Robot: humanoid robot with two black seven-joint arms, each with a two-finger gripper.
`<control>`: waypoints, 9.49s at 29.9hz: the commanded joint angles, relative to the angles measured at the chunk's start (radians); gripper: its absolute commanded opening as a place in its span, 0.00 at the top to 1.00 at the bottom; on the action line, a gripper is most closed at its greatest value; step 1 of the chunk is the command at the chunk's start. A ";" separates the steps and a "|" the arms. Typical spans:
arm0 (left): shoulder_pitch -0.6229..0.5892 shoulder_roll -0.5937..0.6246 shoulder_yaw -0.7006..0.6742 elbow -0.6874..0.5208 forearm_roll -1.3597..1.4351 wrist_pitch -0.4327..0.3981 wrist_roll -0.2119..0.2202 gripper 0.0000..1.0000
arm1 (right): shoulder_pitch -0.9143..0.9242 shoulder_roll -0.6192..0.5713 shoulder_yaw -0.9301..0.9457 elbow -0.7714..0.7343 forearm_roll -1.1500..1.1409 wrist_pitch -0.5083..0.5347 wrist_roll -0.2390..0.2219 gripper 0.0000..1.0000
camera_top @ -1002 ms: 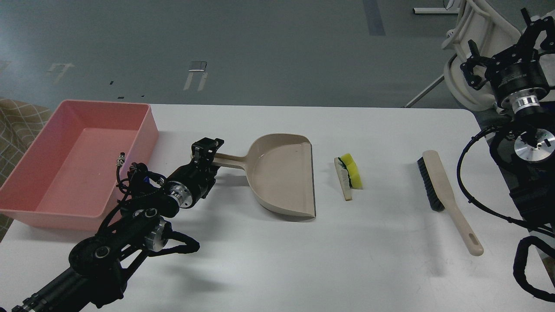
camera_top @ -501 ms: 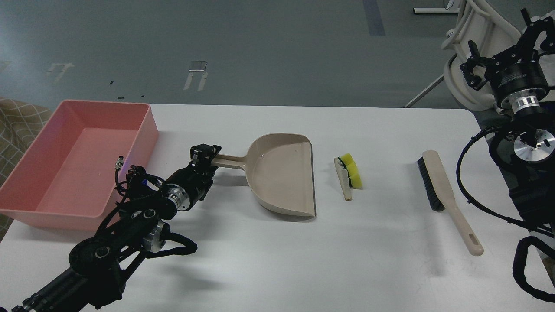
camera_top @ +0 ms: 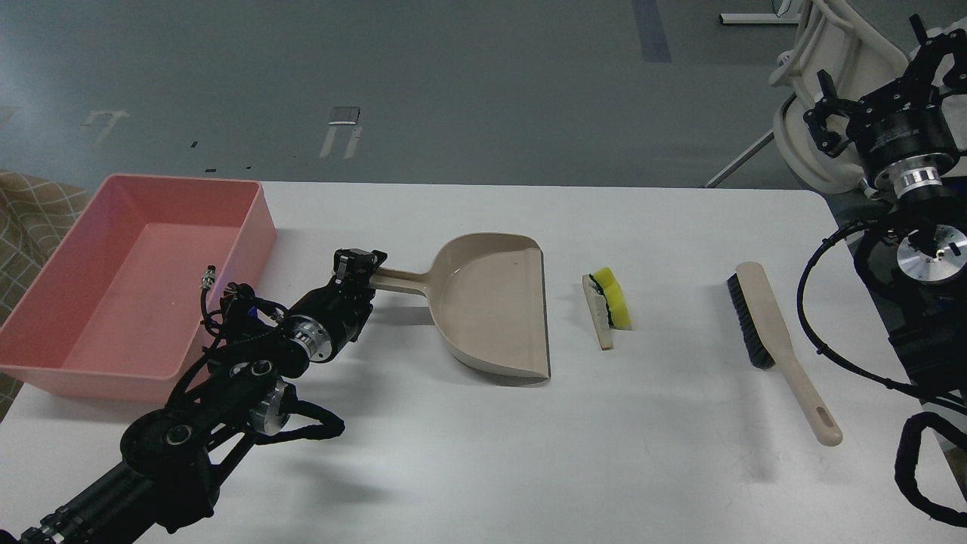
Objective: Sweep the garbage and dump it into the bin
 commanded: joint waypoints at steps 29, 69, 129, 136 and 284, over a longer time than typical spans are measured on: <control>-0.025 0.010 0.000 -0.035 0.041 -0.014 -0.072 0.88 | -0.002 0.001 0.000 0.000 0.000 0.000 0.003 0.00; 0.020 0.188 0.071 -0.193 0.193 -0.109 -0.164 0.88 | -0.115 -0.689 -0.546 0.509 -0.552 -0.066 0.018 0.00; 0.035 0.102 0.071 -0.071 0.216 -0.049 -0.159 0.88 | -0.408 -0.752 -0.853 0.926 -1.111 -0.127 -0.265 0.42; 0.035 0.099 0.071 -0.071 0.214 -0.049 -0.159 0.88 | -0.417 -0.759 -0.856 0.934 -1.111 -0.118 -0.268 0.88; 0.018 0.071 -0.187 -0.154 0.000 0.014 -0.240 0.90 | -0.535 -0.605 -0.103 1.034 -0.914 0.092 -0.425 0.00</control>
